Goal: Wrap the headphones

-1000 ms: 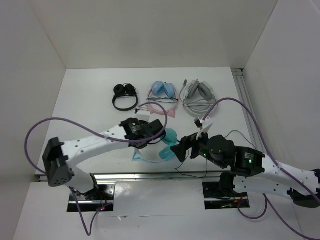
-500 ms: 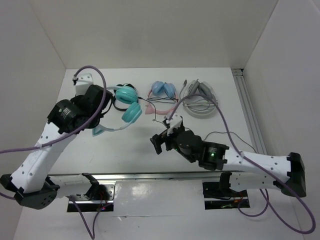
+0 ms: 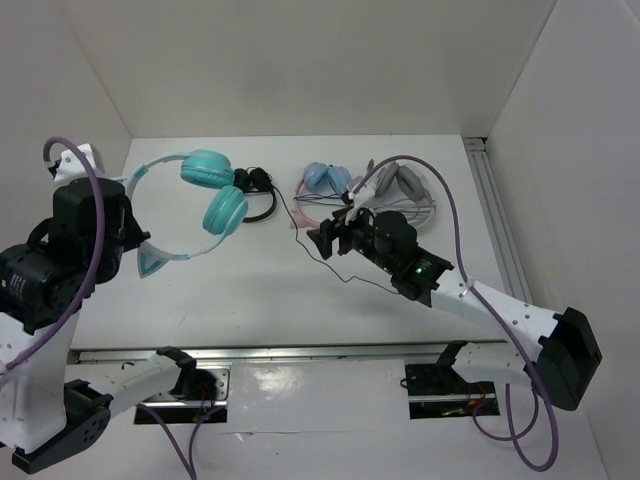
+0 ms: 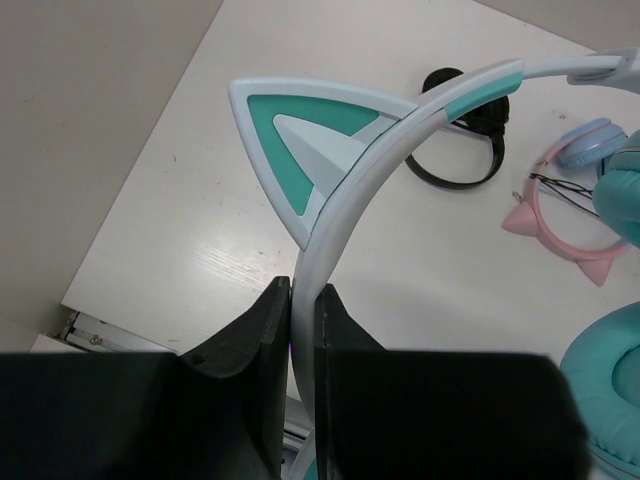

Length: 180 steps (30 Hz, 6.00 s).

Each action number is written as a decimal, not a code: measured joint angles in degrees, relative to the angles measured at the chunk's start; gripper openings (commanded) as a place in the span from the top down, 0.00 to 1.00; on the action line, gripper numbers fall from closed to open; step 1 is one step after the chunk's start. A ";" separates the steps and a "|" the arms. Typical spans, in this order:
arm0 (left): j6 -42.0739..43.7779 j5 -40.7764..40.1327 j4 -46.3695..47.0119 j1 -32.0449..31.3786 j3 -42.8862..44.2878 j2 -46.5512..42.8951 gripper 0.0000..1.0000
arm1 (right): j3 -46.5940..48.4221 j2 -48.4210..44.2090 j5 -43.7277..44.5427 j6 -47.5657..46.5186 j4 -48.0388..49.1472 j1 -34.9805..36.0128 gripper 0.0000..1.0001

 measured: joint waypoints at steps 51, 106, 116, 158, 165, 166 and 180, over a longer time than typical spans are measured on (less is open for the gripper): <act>5.84 18.12 4.04 3.41 -3.39 -1.49 1.00 | -8.02 3.98 -24.09 2.21 13.66 -0.98 0.95; 0.96 16.28 4.37 3.85 2.67 -1.75 1.00 | -2.69 2.27 21.42 5.31 2.38 -0.52 1.00; -4.59 18.47 9.46 4.50 -2.25 -9.16 1.00 | -3.91 5.95 29.20 8.11 0.68 2.56 1.00; -14.16 52.19 26.12 8.72 -24.55 -15.72 1.00 | -3.30 15.32 38.36 13.40 -6.51 9.35 1.00; -21.73 45.22 27.02 8.74 -25.40 -15.63 1.00 | -3.56 16.33 38.23 16.13 -5.84 17.84 1.00; -21.79 43.74 26.84 8.79 -23.50 -14.08 1.00 | -4.42 15.74 37.81 16.04 -5.05 17.81 1.00; -21.94 34.36 23.52 8.79 -8.00 -2.36 1.00 | -11.30 13.22 28.20 11.06 6.12 17.53 0.81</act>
